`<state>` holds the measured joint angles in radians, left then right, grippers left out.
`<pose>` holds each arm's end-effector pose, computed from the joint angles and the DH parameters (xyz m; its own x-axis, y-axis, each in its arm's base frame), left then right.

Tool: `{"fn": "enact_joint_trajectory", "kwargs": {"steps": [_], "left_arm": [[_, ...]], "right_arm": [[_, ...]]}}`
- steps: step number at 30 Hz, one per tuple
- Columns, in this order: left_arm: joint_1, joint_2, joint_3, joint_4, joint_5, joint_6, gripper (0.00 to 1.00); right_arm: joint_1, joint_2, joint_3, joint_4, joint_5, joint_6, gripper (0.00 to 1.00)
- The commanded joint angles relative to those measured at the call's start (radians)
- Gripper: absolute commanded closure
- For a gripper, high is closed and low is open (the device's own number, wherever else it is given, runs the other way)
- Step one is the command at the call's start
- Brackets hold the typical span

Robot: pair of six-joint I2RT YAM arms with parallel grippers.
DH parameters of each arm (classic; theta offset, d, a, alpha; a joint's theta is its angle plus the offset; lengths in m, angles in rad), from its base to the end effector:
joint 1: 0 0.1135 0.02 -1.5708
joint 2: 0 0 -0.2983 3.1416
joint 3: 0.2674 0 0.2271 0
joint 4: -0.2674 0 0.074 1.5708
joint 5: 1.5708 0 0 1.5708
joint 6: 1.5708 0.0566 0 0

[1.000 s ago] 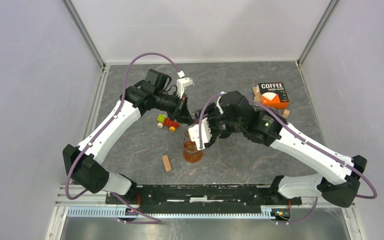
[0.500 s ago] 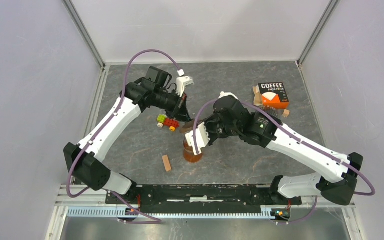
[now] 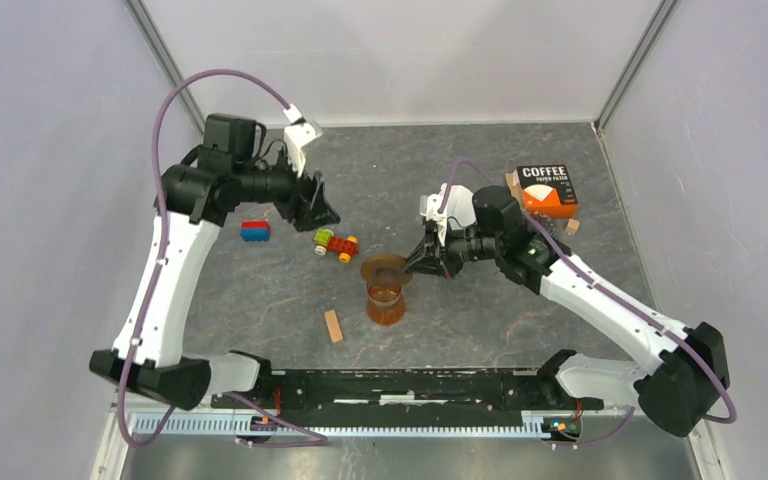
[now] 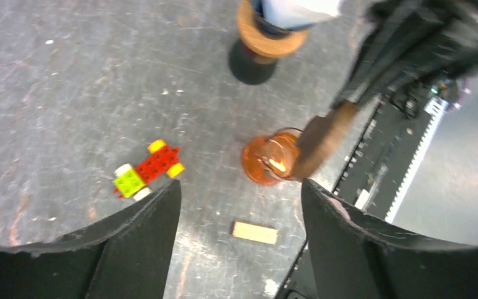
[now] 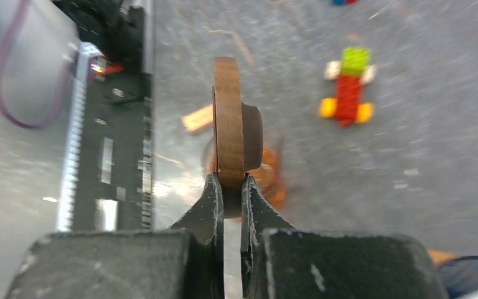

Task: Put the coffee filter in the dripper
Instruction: Pick up the dripper holder from the center of the board.

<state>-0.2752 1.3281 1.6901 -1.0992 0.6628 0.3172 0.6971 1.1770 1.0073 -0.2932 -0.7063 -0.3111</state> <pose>0.2020 -0.0932 0.4570 -0.4111 0.3716 -0.8324 0.8219 0.5462 -0.1621 0.1576 0.1799 0.3588 -0.0401 -0.3373 -0.9405 -0.9936 0.1126 0.0020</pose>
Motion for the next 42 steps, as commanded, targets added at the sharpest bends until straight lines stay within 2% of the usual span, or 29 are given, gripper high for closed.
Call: {"fn": "enact_joint_trajectory", "kwargs": {"steps": [1,5,9,11,17,19,23,27,28,29,30,31,32,33,34,37,42], "left_arm": [[-0.015,-0.075,-0.079,-0.137,0.143,0.172,0.16],[-0.124,-0.095,-0.178,-0.072,0.14,0.124,0.13],[-0.261,-0.097,-0.264,0.046,0.012,0.056,0.14],[-0.271,-0.081,-0.273,0.063,0.018,0.043,0.18],[-0.272,-0.039,-0.273,0.071,0.079,0.03,0.47],[-0.273,-0.038,-0.271,0.071,0.083,0.031,0.51],[-0.272,-0.044,-0.267,0.075,0.081,0.036,0.54],[-0.272,-0.054,-0.277,0.088,0.075,0.034,0.53],[-0.271,-0.056,-0.283,0.093,0.081,0.03,0.57],[-0.271,-0.053,-0.289,0.099,0.089,0.026,0.65],[-0.272,-0.051,-0.296,0.103,0.099,0.019,0.75],[-0.271,-0.047,-0.305,0.108,0.113,0.01,0.89],[-0.271,-0.045,-0.317,0.116,0.12,-0.006,0.97],[-0.271,-0.042,-0.331,0.128,0.128,-0.027,0.98],[-0.271,-0.042,-0.349,0.135,0.135,-0.043,0.98],[-0.24,-0.061,-0.422,0.212,0.195,-0.152,0.98],[-0.179,-0.077,-0.543,0.345,0.297,-0.306,0.98]], "right_arm": [[-0.039,-0.016,-0.15,0.426,-0.278,0.525,1.0],[-0.041,0.007,-0.172,0.51,-0.288,0.651,1.0],[-0.049,0.011,-0.177,0.541,-0.294,0.696,1.0],[-0.059,0.011,-0.176,0.543,-0.289,0.7,1.0],[-0.079,0.009,-0.198,0.552,-0.283,0.695,1.0],[-0.083,0.011,-0.203,0.547,-0.279,0.687,1.0],[-0.089,0.015,-0.206,0.548,-0.28,0.681,1.0],[-0.093,0.019,-0.213,0.559,-0.283,0.686,1.0],[-0.094,0.02,-0.213,0.562,-0.284,0.689,1.0],[-0.094,0.022,-0.213,0.567,-0.285,0.693,1.0],[-0.096,0.023,-0.215,0.57,-0.285,0.696,1.0],[-0.098,0.024,-0.214,0.571,-0.285,0.696,1.0],[-0.099,0.024,-0.216,0.571,-0.283,0.695,1.0],[-0.1,0.024,-0.218,0.573,-0.282,0.694,1.0],[-0.105,0.02,-0.218,0.568,-0.279,0.685,0.95],[-0.122,0.005,-0.189,0.473,-0.246,0.582,0.71],[-0.135,-0.048,-0.094,0.218,-0.139,0.32,0.49]]}}
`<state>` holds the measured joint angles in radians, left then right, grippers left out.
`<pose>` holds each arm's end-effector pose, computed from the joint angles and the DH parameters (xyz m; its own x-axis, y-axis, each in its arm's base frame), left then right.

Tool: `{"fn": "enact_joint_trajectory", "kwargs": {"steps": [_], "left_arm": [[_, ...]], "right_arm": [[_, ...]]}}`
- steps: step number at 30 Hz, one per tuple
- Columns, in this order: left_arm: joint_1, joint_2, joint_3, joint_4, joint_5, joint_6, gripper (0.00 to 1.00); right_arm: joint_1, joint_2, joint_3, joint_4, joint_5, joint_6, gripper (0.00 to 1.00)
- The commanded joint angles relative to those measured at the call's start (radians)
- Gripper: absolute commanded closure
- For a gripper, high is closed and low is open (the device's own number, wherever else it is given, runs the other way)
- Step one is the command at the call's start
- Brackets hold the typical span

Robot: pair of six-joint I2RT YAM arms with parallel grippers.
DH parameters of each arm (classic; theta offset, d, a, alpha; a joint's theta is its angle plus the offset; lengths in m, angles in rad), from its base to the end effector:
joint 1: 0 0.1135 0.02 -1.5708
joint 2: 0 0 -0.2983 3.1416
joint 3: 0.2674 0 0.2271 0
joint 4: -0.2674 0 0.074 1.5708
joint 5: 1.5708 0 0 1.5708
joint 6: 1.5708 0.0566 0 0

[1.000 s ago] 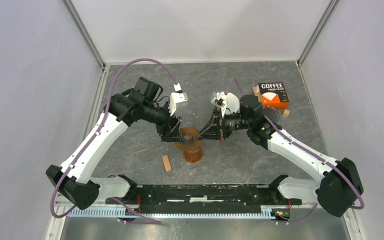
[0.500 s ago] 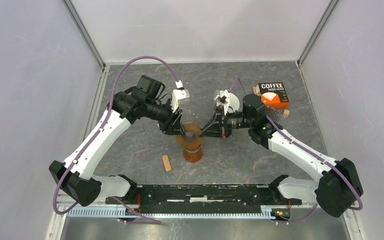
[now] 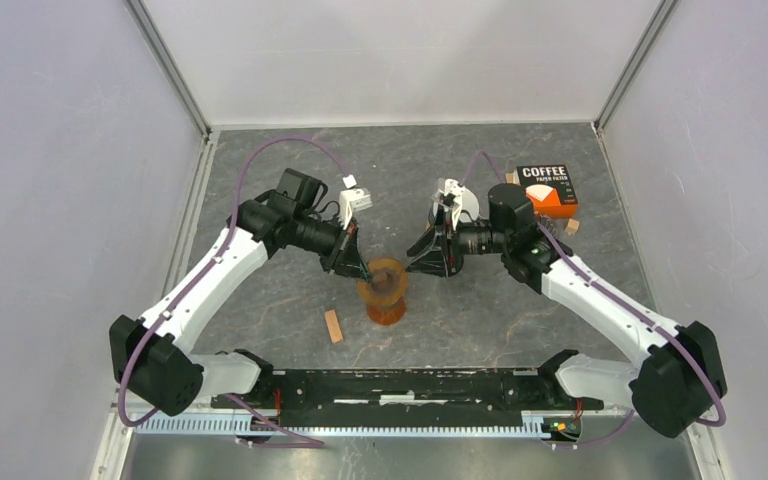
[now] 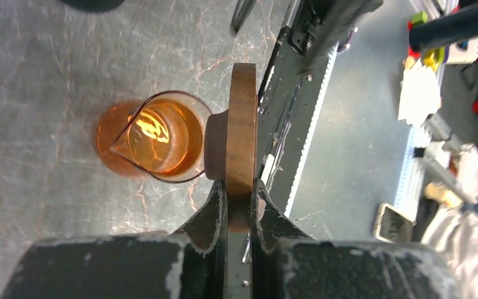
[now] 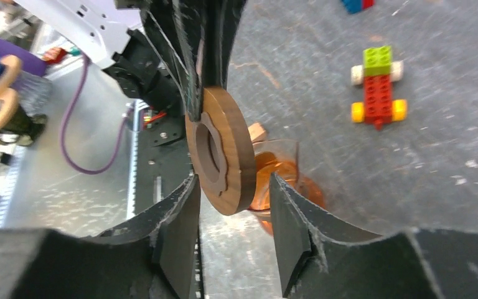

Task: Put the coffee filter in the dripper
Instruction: Pick up the dripper holder from the center of the board, then place the dripper holder onto the coffee server.

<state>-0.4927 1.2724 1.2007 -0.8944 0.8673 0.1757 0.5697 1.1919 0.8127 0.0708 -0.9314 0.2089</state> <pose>0.1716 -0.1411 0.3518 -0.5934 0.4469 -0.6694 0.8041 0.2912 -0.5183 0.1759 0.1666 0.3326 -0.4503 -0.1415 -0.8816 -0.8917 0.1221 0.4359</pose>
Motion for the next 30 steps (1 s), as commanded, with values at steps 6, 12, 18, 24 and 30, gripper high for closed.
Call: {"fn": "enact_joint_trajectory", "kwargs": {"steps": [6,12,18,24,30], "left_arm": [[0.099,-0.006,-0.156,0.304,0.221,-0.364,0.98],[0.191,-0.017,-0.29,0.583,0.297,-0.646,0.98],[0.202,-0.013,-0.343,0.64,0.265,-0.71,0.98],[0.201,-0.014,-0.434,0.784,0.297,-0.839,0.98],[0.201,0.022,-0.448,0.756,0.3,-0.807,0.98]], "right_arm": [[-0.027,-0.093,0.1,-0.215,0.112,-0.319,0.43],[-0.033,-0.081,0.085,-0.206,0.095,-0.319,0.43],[-0.033,-0.077,0.085,-0.208,0.1,-0.325,0.44],[-0.037,-0.078,0.084,-0.217,0.113,-0.336,0.44],[-0.038,-0.071,0.087,-0.22,0.112,-0.339,0.44]]}}
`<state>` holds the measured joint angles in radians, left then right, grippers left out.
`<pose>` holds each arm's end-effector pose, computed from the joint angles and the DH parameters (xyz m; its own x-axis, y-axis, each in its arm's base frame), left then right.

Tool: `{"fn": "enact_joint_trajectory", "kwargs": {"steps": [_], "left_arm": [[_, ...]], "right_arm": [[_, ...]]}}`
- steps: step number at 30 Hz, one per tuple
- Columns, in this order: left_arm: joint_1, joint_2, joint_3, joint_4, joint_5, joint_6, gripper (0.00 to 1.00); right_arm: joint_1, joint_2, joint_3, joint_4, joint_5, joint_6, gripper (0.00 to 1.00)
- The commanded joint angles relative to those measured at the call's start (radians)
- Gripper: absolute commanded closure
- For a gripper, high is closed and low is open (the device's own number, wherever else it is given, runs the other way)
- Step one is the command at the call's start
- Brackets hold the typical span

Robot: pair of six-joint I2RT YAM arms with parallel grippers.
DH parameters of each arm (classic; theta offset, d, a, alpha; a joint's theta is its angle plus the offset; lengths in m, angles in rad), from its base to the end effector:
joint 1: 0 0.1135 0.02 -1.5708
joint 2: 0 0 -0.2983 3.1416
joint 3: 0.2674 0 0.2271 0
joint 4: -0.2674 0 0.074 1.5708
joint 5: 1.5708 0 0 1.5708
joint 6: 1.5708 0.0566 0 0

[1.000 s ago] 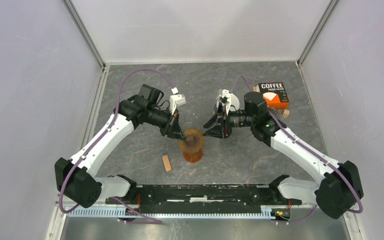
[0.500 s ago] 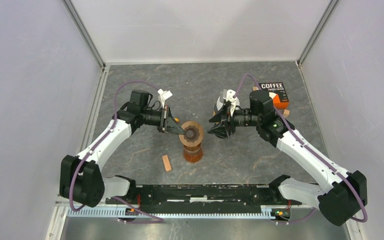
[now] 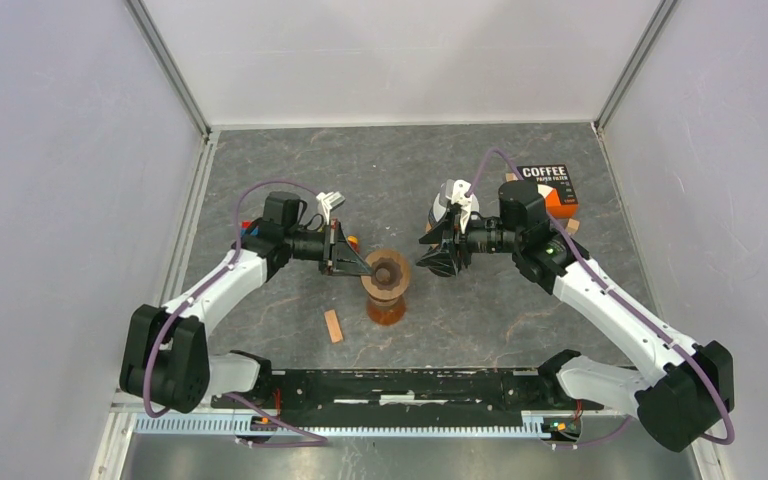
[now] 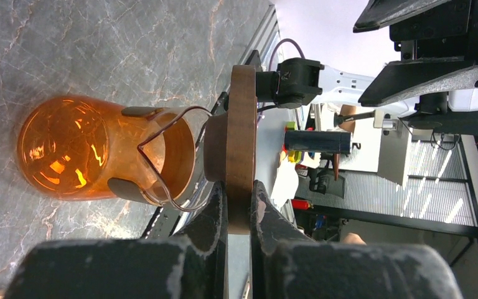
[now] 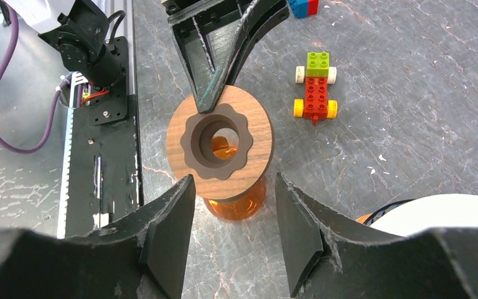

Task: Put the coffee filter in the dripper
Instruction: Place the dripper holder onto the coffee server.

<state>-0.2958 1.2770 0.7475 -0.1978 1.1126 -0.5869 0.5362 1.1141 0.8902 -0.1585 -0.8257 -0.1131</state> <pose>0.2023 -0.1147 0.2743 -0.9558 0.0352 -0.2918 0.2888 0.2970 -0.9102 0.1675 0.1480 0.3492 -0.2135 -0.2159 -0.9528 -0.9629 0.2115 0.1678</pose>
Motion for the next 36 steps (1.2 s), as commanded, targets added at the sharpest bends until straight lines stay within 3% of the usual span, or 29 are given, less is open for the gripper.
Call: {"fn": "enact_joint_trajectory", "kwargs": {"steps": [1,13,17,22,36], "left_arm": [[0.005,0.027,0.013,0.045,0.052,-0.034,0.98],[0.005,0.035,0.027,-0.084,-0.006,0.09,0.96],[0.004,0.046,0.045,-0.162,-0.024,0.156,0.9],[0.004,0.047,0.061,-0.181,-0.038,0.173,0.88],[0.007,0.061,0.091,-0.21,-0.072,0.215,0.71]], "right_arm": [[-0.005,0.007,0.009,0.01,0.007,-0.017,0.44],[-0.004,0.012,0.001,0.016,-0.007,-0.011,0.44],[-0.005,0.009,0.0,0.018,-0.007,-0.013,0.44],[-0.004,0.009,0.0,0.017,-0.013,-0.011,0.44],[-0.004,0.005,-0.009,0.023,-0.039,-0.008,0.44]]}}
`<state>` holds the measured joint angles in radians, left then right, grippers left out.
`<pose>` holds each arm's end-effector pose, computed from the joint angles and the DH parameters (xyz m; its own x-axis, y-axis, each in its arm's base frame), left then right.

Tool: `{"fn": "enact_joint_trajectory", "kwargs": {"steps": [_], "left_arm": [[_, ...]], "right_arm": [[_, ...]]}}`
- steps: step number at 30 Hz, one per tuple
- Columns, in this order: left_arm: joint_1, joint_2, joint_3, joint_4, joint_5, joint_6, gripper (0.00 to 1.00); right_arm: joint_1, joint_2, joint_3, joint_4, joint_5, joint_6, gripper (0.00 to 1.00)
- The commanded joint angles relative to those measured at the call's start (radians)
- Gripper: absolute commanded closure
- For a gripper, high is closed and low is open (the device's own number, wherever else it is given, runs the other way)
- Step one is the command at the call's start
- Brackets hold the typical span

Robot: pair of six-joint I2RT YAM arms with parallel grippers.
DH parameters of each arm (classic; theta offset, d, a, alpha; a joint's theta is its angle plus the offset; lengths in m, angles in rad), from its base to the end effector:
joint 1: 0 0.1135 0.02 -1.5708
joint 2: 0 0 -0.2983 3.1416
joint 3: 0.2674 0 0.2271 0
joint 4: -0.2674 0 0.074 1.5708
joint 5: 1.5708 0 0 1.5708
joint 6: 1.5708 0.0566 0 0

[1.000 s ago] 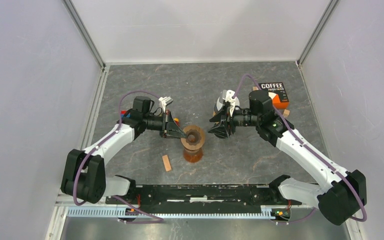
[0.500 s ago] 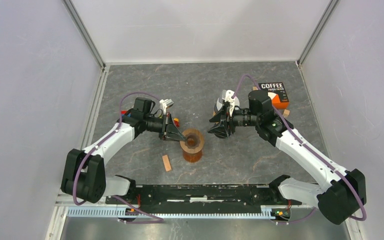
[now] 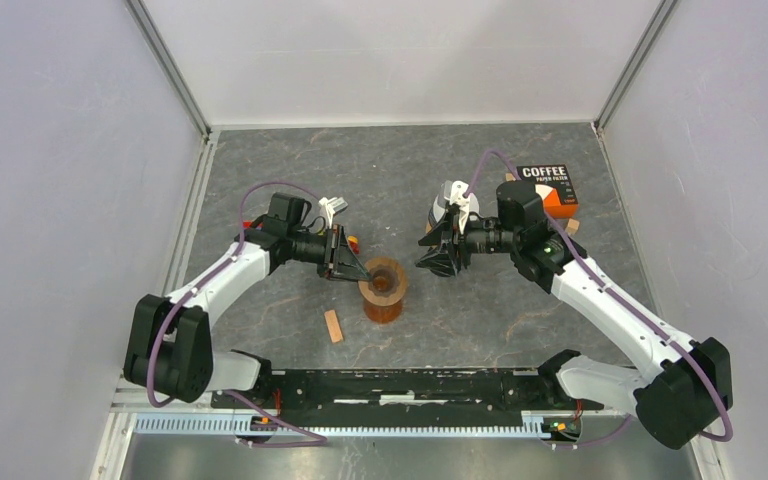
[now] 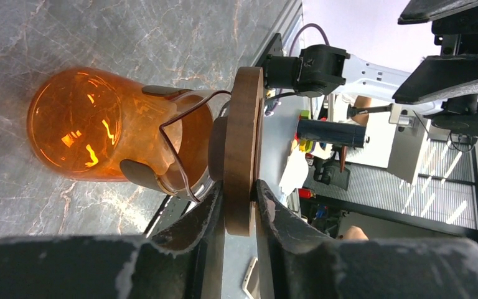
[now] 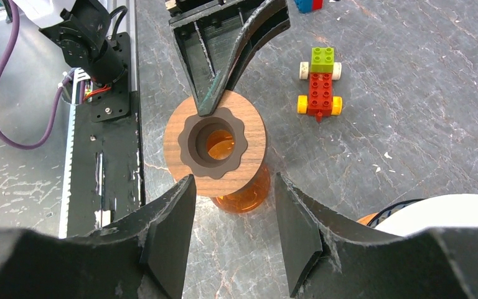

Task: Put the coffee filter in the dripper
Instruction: Place the dripper holder onto the coffee server, then pick up the coffee dripper from the center of the board.

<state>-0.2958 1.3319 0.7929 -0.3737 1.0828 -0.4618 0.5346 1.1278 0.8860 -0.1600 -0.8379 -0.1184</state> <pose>0.2051 -0.1148 0.2629 -0.9687 0.0768 -0.2362 0.2478 0.3633 -0.8981 0.1697 0.1494 0.3451 -0.2244 -0.2247 -0.9482 -0.9627 0.2020 0.1799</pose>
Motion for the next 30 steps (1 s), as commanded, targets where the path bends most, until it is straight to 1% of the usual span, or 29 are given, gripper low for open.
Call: {"fn": "enact_joint_trajectory", "kwargs": {"steps": [1,7,12,16,20,23,24,26,27,28,30], "left_arm": [[0.006,0.006,0.051,-0.048,-0.057,0.099,0.69],[0.007,-0.002,0.076,-0.096,-0.092,0.149,0.66],[0.006,-0.01,0.089,-0.126,-0.122,0.181,0.59],[0.007,-0.009,0.105,-0.146,-0.148,0.206,0.56],[0.008,-0.009,0.12,-0.163,-0.181,0.224,0.53],[0.012,-0.015,0.141,-0.171,-0.205,0.235,0.5],[0.015,-0.017,0.151,-0.175,-0.211,0.241,0.48],[0.02,-0.024,0.176,-0.188,-0.216,0.259,0.4],[0.025,-0.031,0.193,-0.2,-0.225,0.273,0.35],[0.029,-0.04,0.214,-0.209,-0.238,0.284,0.29],[0.04,-0.059,0.255,-0.225,-0.261,0.311,0.2]], "right_arm": [[-0.003,-0.01,-0.007,0.025,-0.029,-0.001,0.44],[-0.002,-0.011,-0.005,0.025,-0.04,-0.003,0.45],[-0.003,-0.011,-0.002,0.015,-0.04,-0.015,0.45],[-0.003,-0.014,0.006,-0.003,-0.03,-0.036,0.45],[-0.003,-0.028,0.028,-0.077,0.031,-0.117,0.45],[-0.009,-0.056,0.048,-0.158,0.074,-0.198,0.42],[-0.014,-0.065,0.063,-0.192,0.087,-0.225,0.41],[-0.031,-0.097,0.104,-0.271,0.115,-0.28,0.38],[-0.047,-0.119,0.126,-0.312,0.129,-0.305,0.36],[-0.064,-0.141,0.146,-0.346,0.155,-0.326,0.36],[-0.114,-0.183,0.173,-0.389,0.229,-0.322,0.35]]}}
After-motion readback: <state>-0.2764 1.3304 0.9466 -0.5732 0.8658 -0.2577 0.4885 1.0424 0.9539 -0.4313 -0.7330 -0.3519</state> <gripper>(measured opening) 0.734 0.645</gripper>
